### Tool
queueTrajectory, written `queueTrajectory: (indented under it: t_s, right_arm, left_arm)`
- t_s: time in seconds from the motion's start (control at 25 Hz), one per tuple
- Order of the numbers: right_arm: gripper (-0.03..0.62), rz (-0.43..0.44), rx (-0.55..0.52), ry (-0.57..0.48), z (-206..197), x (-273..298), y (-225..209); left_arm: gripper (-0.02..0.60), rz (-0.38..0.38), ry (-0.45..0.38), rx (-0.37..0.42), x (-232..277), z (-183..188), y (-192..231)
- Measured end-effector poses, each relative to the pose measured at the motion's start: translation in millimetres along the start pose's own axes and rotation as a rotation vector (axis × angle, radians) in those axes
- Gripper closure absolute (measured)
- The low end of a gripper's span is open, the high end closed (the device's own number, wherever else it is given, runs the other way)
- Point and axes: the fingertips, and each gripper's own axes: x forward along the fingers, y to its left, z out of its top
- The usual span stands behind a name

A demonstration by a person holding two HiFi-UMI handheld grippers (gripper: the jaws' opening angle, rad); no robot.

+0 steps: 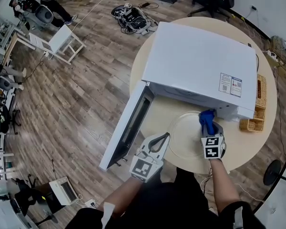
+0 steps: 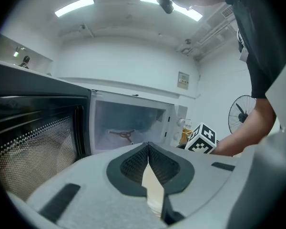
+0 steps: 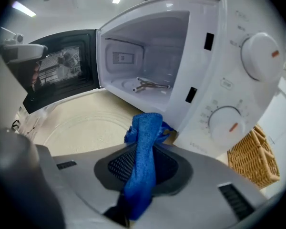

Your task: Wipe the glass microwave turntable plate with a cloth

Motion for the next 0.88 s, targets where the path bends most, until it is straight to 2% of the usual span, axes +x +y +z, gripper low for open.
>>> queueTrajectory:
  t_s: [0.2, 0.4, 0.52, 0.64, 0.88]
  right_arm:
    - [0.519, -0.047, 0.012, 0.013, -9, -9, -18]
    - [0.519, -0.023, 0.036, -0.037, 5, -15, -7]
    - [0.519, 0.021, 0.061, -0.091, 21, -22, 9]
    - [0.519, 0.079, 0.086, -0.127, 39, -25, 33]
    - [0.519, 0.208, 0.056, -0.145, 58, -28, 101]
  left_arm:
    - [0.575, -0.013, 0.007, 0.002, 2, -3, -1]
    - [0.575, -0.01, 0.003, -0.005, 1, -6, 1]
    - [0.575, -0.001, -0.006, -0.021, -2, -9, 2]
    - [0.575, -0.002, 0.0, -0.006, -8, -12, 5]
    - [0.575, 0.019, -0.005, -0.007, -24, -11, 15]
